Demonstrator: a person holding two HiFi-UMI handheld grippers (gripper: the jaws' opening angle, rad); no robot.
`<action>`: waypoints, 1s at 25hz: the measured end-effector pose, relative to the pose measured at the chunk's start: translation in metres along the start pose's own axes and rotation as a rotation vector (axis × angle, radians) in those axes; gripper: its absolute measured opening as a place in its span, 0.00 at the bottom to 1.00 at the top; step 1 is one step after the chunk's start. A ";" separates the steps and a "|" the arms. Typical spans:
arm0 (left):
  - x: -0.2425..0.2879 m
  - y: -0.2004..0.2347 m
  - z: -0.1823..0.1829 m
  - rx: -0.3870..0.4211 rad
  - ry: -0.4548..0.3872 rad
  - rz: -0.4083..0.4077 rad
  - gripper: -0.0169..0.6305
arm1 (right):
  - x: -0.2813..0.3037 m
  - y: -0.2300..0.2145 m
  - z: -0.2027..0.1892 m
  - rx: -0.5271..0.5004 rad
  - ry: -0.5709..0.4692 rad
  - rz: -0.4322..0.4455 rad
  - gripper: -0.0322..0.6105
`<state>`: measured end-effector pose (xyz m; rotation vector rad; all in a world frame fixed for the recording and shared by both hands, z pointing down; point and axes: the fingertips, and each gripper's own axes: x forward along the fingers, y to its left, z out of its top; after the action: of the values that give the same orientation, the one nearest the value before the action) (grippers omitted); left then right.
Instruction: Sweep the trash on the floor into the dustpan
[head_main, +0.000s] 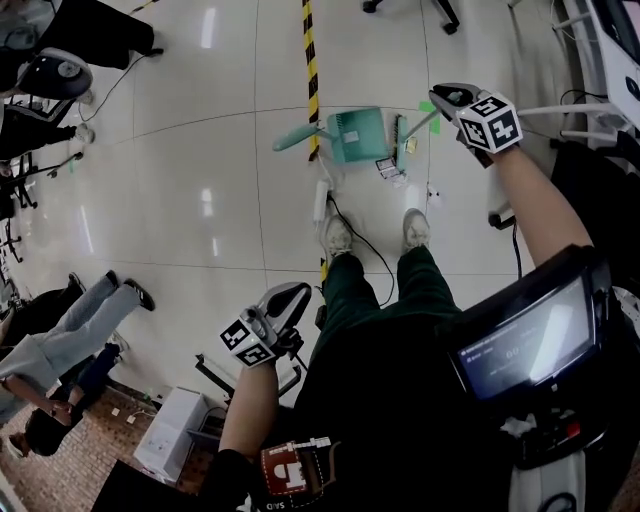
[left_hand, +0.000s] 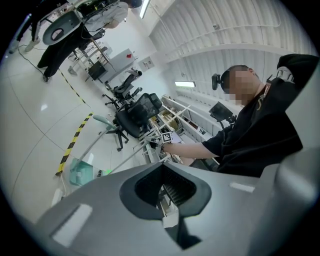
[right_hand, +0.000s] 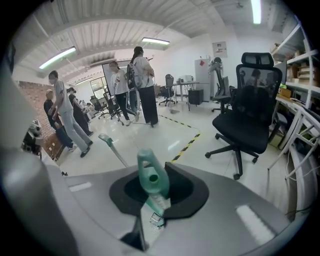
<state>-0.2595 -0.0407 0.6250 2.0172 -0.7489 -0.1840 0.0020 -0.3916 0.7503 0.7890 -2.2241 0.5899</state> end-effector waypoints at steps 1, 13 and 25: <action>0.000 -0.002 0.002 0.000 0.001 0.001 0.02 | -0.002 0.002 0.002 -0.005 0.001 0.005 0.12; 0.006 -0.008 0.006 0.022 -0.019 -0.012 0.02 | -0.065 -0.033 -0.055 -0.094 0.219 -0.063 0.12; -0.015 -0.006 0.005 -0.003 -0.036 0.022 0.02 | -0.008 -0.044 -0.046 -0.116 0.333 -0.108 0.12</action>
<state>-0.2707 -0.0337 0.6145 2.0065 -0.7931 -0.2089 0.0571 -0.3923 0.7823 0.6908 -1.8813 0.4954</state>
